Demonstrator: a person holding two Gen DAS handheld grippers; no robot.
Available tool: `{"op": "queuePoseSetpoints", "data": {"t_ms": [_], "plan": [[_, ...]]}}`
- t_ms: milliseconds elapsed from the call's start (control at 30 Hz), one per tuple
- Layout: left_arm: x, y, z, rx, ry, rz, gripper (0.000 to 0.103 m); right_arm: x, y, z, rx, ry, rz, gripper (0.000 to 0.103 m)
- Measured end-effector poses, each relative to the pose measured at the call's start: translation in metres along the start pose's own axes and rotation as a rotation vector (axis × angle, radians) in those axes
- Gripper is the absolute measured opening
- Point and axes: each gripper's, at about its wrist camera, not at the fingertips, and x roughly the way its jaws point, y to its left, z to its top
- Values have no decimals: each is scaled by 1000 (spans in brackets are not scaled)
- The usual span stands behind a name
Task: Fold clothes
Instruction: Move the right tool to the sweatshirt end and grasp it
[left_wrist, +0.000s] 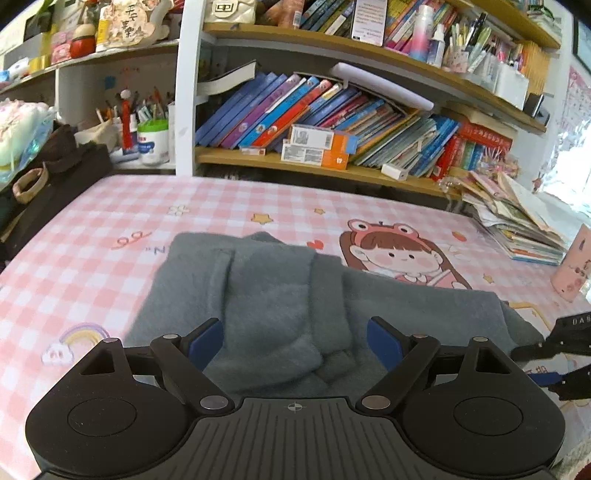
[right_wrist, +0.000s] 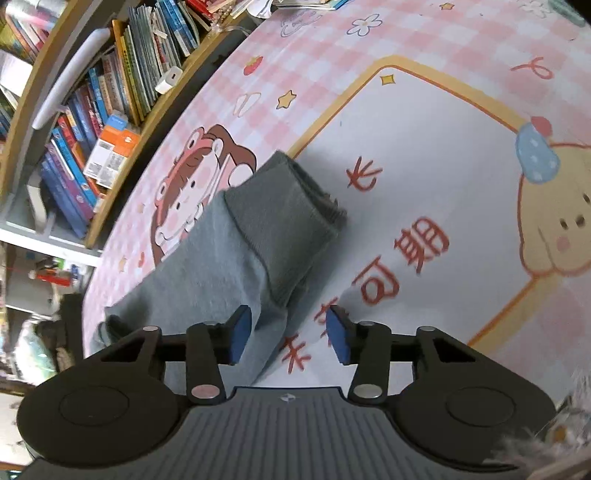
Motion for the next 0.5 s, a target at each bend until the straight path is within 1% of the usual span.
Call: {"op": "queuePoseSetpoints", "data": {"t_ms": [133, 233, 300, 333, 367, 400, 433, 500], "plan": [[-7, -21, -8, 29, 18, 34, 87, 6, -9, 14, 8, 28, 69, 40], [-13, -31, -10, 49, 22, 60, 87, 12, -9, 19, -3, 50, 97, 33], [-17, -36, -11, 54, 26, 81, 87, 16, -8, 21, -20, 56, 106, 30], [-18, -37, -11, 54, 29, 91, 87, 17, -7, 23, -33, 58, 103, 23], [-19, -38, -12, 54, 31, 101, 87, 18, -6, 24, -49, 57, 94, 18], [-21, -40, -13, 52, 32, 111, 87, 18, -5, 25, -59, 50, 98, 17], [-22, -41, -13, 50, 30, 118, 87, 16, -4, 26, -69, 34, 123, 16], [-24, -43, -11, 46, 17, 130, 87, 3, 2, 28, -109, -30, 228, 15]]}}
